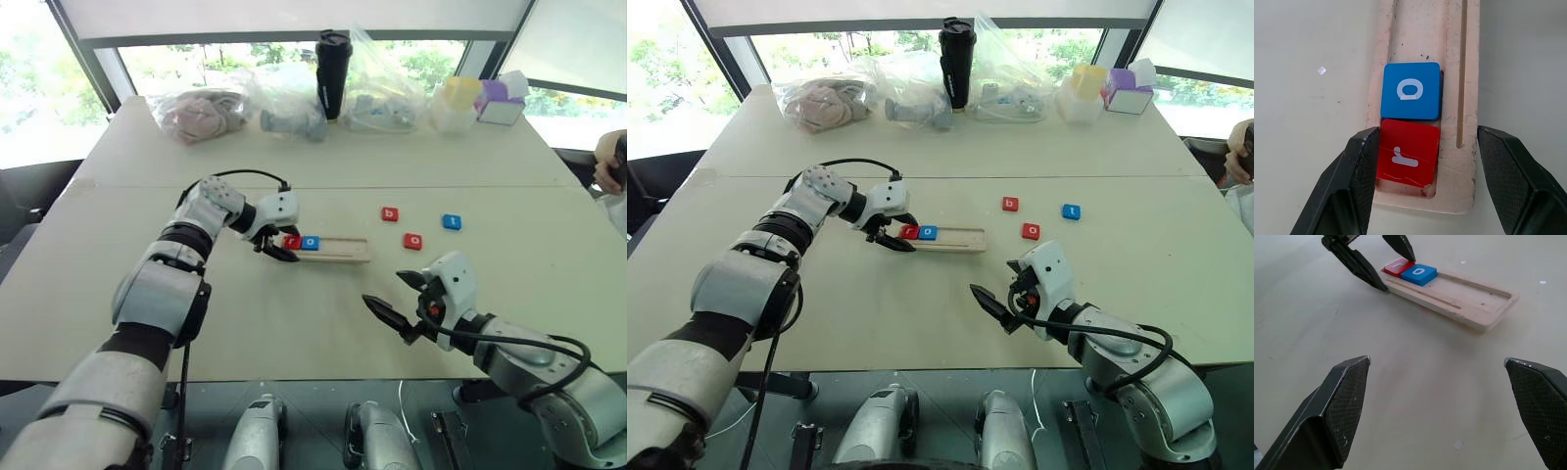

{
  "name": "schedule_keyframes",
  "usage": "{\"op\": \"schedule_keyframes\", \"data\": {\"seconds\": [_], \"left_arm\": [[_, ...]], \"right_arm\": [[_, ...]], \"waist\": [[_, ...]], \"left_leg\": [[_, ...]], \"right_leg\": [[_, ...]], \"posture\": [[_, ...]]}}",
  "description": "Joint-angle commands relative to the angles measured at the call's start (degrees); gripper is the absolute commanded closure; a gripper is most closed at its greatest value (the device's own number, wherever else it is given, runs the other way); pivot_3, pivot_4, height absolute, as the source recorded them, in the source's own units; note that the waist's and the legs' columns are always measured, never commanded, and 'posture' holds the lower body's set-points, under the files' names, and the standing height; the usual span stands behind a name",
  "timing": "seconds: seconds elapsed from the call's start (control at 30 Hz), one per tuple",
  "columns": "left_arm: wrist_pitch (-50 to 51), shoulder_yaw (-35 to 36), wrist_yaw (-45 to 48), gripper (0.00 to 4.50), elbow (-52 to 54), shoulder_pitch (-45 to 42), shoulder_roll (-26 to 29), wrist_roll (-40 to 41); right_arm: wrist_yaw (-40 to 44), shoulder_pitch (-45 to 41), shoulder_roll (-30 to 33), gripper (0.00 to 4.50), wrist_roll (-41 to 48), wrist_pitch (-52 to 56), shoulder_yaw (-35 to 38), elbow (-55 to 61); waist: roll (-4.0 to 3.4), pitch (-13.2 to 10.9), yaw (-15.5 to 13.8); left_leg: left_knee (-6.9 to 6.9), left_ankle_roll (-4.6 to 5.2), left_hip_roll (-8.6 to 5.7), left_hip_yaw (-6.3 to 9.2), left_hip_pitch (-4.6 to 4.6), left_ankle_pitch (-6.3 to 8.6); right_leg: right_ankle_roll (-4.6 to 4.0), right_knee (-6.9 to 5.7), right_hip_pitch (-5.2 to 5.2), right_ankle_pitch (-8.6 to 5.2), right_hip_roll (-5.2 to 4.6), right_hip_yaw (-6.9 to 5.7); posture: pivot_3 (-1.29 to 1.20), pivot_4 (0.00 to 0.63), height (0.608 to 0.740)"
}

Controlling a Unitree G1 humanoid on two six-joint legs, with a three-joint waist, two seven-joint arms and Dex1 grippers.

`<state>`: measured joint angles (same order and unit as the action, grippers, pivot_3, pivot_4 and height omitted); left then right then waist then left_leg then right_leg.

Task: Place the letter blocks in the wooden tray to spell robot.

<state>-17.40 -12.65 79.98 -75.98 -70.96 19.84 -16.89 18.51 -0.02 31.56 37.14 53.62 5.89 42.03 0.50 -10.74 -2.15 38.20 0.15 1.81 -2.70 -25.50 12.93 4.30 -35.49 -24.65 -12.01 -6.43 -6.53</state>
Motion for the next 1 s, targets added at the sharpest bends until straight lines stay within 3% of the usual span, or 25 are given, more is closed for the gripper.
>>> {"op": "schedule_keyframes", "data": {"seconds": [0.03, 0.23, 0.37, 0.53, 0.73, 1.0], "left_arm": [[-1.89, 0.19, 1.48, 1.96, 4.09, 1.70, 0.25, 1.46], [4.23, -1.03, 2.75, 1.96, 17.18, 8.45, -0.55, 3.33], [16.03, -2.02, 3.08, 1.96, 38.33, 16.84, -0.06, 5.14], [27.75, -4.07, 0.13, 1.96, 55.26, 23.63, 2.10, 4.03], [35.76, -7.37, -4.86, 1.96, 65.01, 27.46, 3.51, 2.27], [39.13, -9.80, -8.75, 1.96, 68.12, 28.44, 3.77, 3.39]], "right_arm": [[1.25, -1.08, 0.68, 0.00, -0.06, -1.38, 1.01, -0.44], [3.51, -1.06, 2.84, 0.00, -0.85, -2.81, 2.94, -3.17], [4.14, -1.61, 3.05, 0.00, -1.38, -3.64, 3.07, -4.51], [4.17, -1.77, 2.56, 0.00, -1.71, -4.12, 2.77, -4.87], [4.64, -1.85, 2.23, 0.00, -2.21, -4.62, 2.65, -5.70], [4.93, -2.55, 1.97, 0.00, -2.66, -5.32, 2.24, -6.77]], "waist": [[0.01, 0.00, -0.07], [-0.01, 0.00, -0.13], [-0.01, 0.00, -0.03], [-0.02, 0.00, -0.02], [-0.03, 0.00, -0.05], [-0.03, 0.00, -0.08]], "left_leg": [[0.00, 0.00, 0.00, 0.00, 0.01, 0.00], [0.01, 0.00, 0.01, 0.00, 0.02, 0.00], [0.01, 0.00, 0.03, 0.01, 0.03, 0.00], [0.02, 0.00, 0.01, 0.01, 0.07, 0.00], [0.02, 0.00, 0.02, 0.01, 0.12, 0.00], [0.03, 0.00, 0.01, 0.01, 0.12, -0.01]], "right_leg": [[0.00, 0.00, 0.00, 0.00, 0.00, 0.00], [-0.02, 0.02, 0.04, 0.00, -0.02, 0.02], [-0.01, 0.00, 0.05, -0.01, -0.03, 0.04], [-0.02, -0.06, 0.05, -0.01, 0.00, 0.05], [-0.08, -0.08, 0.05, -0.10, 0.04, 0.06], [0.05, -0.07, 0.06, -0.19, 0.04, 0.08]], "posture": [[0.00, 0.150, 0.740], [0.00, 0.150, 0.740], [0.00, 0.150, 0.740], [0.00, 0.150, 0.740], [0.00, 0.150, 0.740], [0.00, 0.150, 0.740]]}}
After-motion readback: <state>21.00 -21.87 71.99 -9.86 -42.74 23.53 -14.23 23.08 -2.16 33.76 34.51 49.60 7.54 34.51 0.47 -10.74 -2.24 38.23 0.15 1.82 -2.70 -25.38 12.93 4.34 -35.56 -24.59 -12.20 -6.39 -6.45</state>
